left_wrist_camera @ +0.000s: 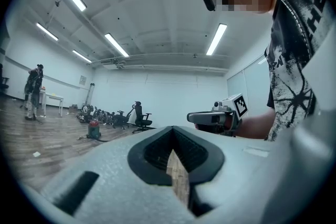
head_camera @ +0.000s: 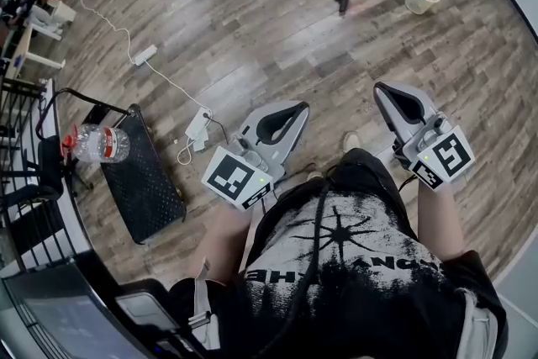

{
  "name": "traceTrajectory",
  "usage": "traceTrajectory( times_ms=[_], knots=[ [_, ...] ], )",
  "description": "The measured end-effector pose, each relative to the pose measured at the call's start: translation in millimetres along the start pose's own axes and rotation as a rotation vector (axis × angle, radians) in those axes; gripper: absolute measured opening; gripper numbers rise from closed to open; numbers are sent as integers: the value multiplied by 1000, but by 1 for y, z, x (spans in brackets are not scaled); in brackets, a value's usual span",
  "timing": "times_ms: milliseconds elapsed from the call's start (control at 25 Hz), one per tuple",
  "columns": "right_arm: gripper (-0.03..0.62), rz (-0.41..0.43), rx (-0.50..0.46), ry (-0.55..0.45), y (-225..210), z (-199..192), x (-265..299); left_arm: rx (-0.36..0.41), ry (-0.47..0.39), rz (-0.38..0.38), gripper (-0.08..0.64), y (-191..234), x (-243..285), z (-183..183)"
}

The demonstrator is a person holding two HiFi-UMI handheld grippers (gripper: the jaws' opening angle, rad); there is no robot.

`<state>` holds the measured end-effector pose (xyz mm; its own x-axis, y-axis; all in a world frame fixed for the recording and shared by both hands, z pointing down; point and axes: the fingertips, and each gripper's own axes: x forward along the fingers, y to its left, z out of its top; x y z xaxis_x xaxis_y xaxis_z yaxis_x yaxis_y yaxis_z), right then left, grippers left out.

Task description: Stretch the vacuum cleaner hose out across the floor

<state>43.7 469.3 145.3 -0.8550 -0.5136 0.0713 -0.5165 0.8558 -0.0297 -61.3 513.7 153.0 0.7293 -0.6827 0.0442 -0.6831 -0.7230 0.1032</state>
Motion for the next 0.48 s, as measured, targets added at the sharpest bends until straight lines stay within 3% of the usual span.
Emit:
traceTrajectory(
  times_ms=[240, 480],
  knots=[
    [4, 1, -2, -16, -47, 1, 15, 1, 16, -12, 0, 24, 44, -2],
    [5, 50, -15, -2, -114, 1, 44, -10, 33, 24, 0, 71, 104, 1]
  ],
)
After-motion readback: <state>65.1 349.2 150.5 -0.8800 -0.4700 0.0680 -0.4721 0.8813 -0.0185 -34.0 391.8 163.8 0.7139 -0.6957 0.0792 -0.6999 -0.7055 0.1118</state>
